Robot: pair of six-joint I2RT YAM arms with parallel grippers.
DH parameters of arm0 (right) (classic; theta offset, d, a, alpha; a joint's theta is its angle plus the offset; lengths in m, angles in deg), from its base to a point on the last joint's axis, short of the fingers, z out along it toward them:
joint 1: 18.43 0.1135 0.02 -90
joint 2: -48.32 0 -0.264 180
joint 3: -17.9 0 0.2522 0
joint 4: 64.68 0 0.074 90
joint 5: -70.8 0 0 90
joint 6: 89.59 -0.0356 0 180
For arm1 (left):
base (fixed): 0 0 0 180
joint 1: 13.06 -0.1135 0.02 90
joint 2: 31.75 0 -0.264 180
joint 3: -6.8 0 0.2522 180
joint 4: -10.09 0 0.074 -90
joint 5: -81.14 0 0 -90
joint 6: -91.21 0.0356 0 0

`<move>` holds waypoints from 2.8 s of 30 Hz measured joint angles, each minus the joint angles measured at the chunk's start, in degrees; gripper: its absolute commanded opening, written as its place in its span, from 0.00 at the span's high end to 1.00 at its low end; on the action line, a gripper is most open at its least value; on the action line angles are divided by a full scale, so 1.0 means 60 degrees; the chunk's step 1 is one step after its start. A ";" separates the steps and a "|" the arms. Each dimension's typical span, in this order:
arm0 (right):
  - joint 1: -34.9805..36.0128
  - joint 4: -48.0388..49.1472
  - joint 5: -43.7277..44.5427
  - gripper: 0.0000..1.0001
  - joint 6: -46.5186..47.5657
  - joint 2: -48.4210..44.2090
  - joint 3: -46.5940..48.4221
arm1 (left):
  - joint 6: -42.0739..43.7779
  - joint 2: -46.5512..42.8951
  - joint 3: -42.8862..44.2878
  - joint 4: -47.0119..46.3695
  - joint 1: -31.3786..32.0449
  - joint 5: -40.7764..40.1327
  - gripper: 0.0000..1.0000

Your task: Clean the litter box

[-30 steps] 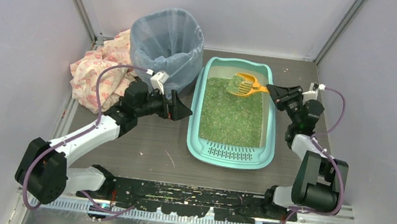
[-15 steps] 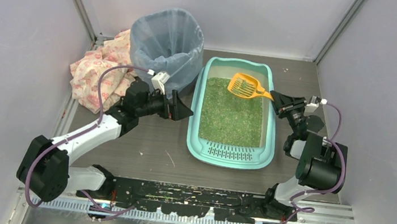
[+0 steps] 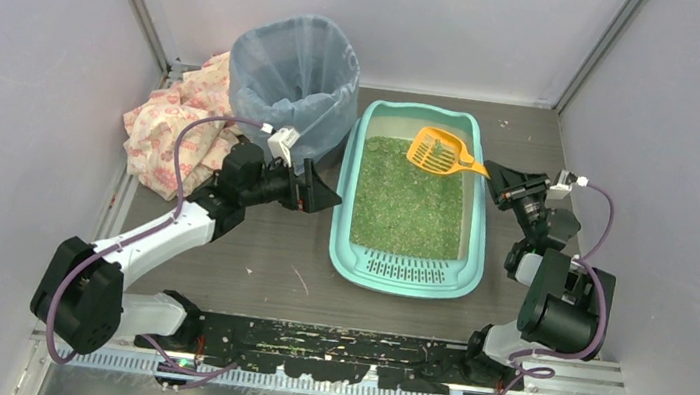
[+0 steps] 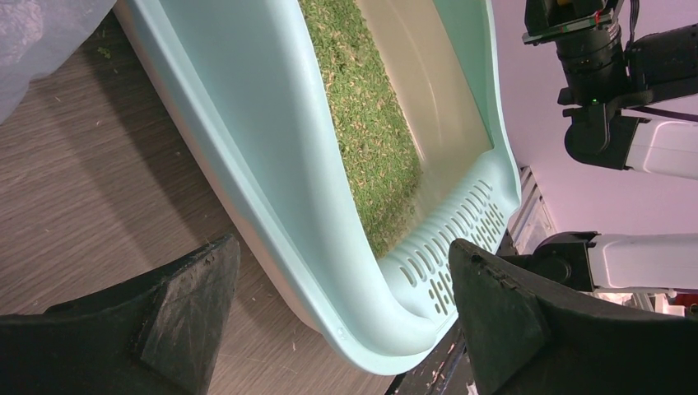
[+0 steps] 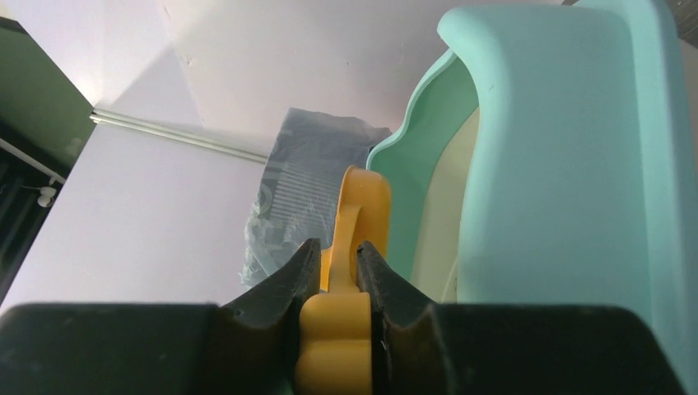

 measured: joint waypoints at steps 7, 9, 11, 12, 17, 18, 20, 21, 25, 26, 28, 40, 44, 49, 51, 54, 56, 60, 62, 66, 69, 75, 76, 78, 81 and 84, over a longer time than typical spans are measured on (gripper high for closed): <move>0.0146 0.0004 0.0025 0.99 -0.0080 0.0015 0.0004 | 0.0000 0.0000 0.0000 0.0000 0.0000 -0.0004 0.05; 0.0160 0.0022 0.0066 0.99 -0.0193 0.0015 0.0022 | 0.0000 -0.0004 -0.0004 0.0000 0.0000 -0.0004 0.05; 0.0164 0.0135 0.0124 0.99 -0.0361 0.0025 0.0084 | 0.0000 -0.0007 -0.0018 0.0000 0.0000 -0.0007 0.05; 0.0153 0.0160 0.0149 0.99 -0.0455 0.0029 0.0135 | 0.0000 -0.0011 -0.0029 0.0000 0.0000 -0.0011 0.05; 0.0288 0.0040 0.0262 0.99 -0.0681 0.0036 0.0871 | 0.0004 -0.0127 -0.0066 0.0007 0.0000 -0.0076 0.06; 0.0361 -0.0044 0.0313 0.99 -0.0703 0.0033 0.1096 | 0.0004 -0.0142 -0.0066 0.0011 0.0000 -0.0084 0.06; 0.0652 -0.0579 0.0437 0.99 -0.0648 -0.0022 0.1759 | 0.0000 -0.0153 -0.0066 0.0011 0.0000 -0.0095 0.06; 0.0834 -0.0882 0.0481 0.99 -0.0521 -0.0066 0.2116 | 0.0004 -0.0153 -0.0066 0.0011 0.0000 -0.0095 0.06; 0.1734 -0.2787 0.0769 0.99 0.0408 -0.0361 0.3825 | 0.0007 -0.0204 -0.0066 0.0058 0.0000 -0.0102 0.06; 0.2004 -0.3289 0.0860 0.99 0.0688 -0.0375 0.4371 | 0.0018 -0.0222 -0.0066 0.0069 0.0000 -0.0106 0.06; 0.2470 -0.3952 0.0984 0.99 0.1071 -0.0288 0.5311 | 0.0051 -0.0259 -0.0066 0.0087 0.0000 -0.0106 0.05; 0.5490 -0.8287 0.2033 0.99 0.4098 0.3100 1.2160 | 0.0226 -0.0324 -0.0066 0.0280 0.0000 -0.0106 0.05; 0.6604 -1.1118 0.2922 0.99 0.6448 0.4054 1.4214 | 0.0244 -0.0379 -0.0066 0.0310 0.0004 -0.0146 0.05; 0.7839 -1.3621 0.4907 0.99 0.9453 0.4313 1.5500 | 0.0259 -0.0379 -0.0066 0.0324 0.0000 -0.0178 0.05; 0.8542 -1.4032 0.5985 0.99 1.0761 0.4226 1.5624 | 0.0259 -0.0379 -0.0066 0.0321 0.0004 -0.0175 0.05; 0.9679 -1.4396 0.7351 0.99 1.2473 0.4135 1.5624 | 0.0259 -0.0328 -0.0066 0.0306 0.0000 -0.0175 0.05; 1.0331 -1.4491 0.7978 0.99 1.3376 0.4135 1.5624 | 0.0255 -0.0233 -0.0066 0.0291 0.0000 -0.0168 0.05; 1.0823 -1.4313 0.8648 0.99 1.4411 0.4007 1.5344 | 0.0255 -0.0102 -0.0066 0.0299 0.0004 -0.0168 0.05; 1.0692 -1.4138 0.8786 0.99 1.4571 0.3829 1.5012 | 0.0259 -0.0102 -0.0066 0.0291 0.0004 -0.0171 0.05; 1.0400 -1.3497 0.8892 0.99 1.4597 0.3257 1.4105 | 0.0262 -0.0102 -0.0066 0.0299 0.0000 -0.0171 0.05; 1.0262 -1.2684 0.8896 0.99 1.4433 0.2503 1.3041 | 0.0266 -0.0102 -0.0066 0.0299 0.0004 -0.0171 0.05; 0.9624 -1.0706 0.8477 0.99 1.2994 0.0299 1.0801 | 0.0270 -0.0102 -0.0066 0.0302 0.0000 -0.0168 0.05; 0.9384 -1.0451 0.8451 0.99 1.2724 -0.0033 1.0568 | 0.0273 -0.0102 -0.0066 0.0299 0.0004 -0.0171 0.05; 0.8812 -1.0072 0.8444 0.99 1.2222 -0.0692 1.0153 | 0.0273 -0.0102 -0.0066 0.0299 0.0004 -0.0171 0.05; 0.7814 -0.9628 0.8437 0.99 1.1508 -0.1577 0.9464 | 0.0270 -0.0102 -0.0066 0.0299 0.0004 -0.0164 0.05; 0.7147 -0.9825 0.8517 0.99 1.1132 -0.2116 0.8990 | 0.0270 -0.0102 -0.0066 0.0295 0.0004 -0.0160 0.05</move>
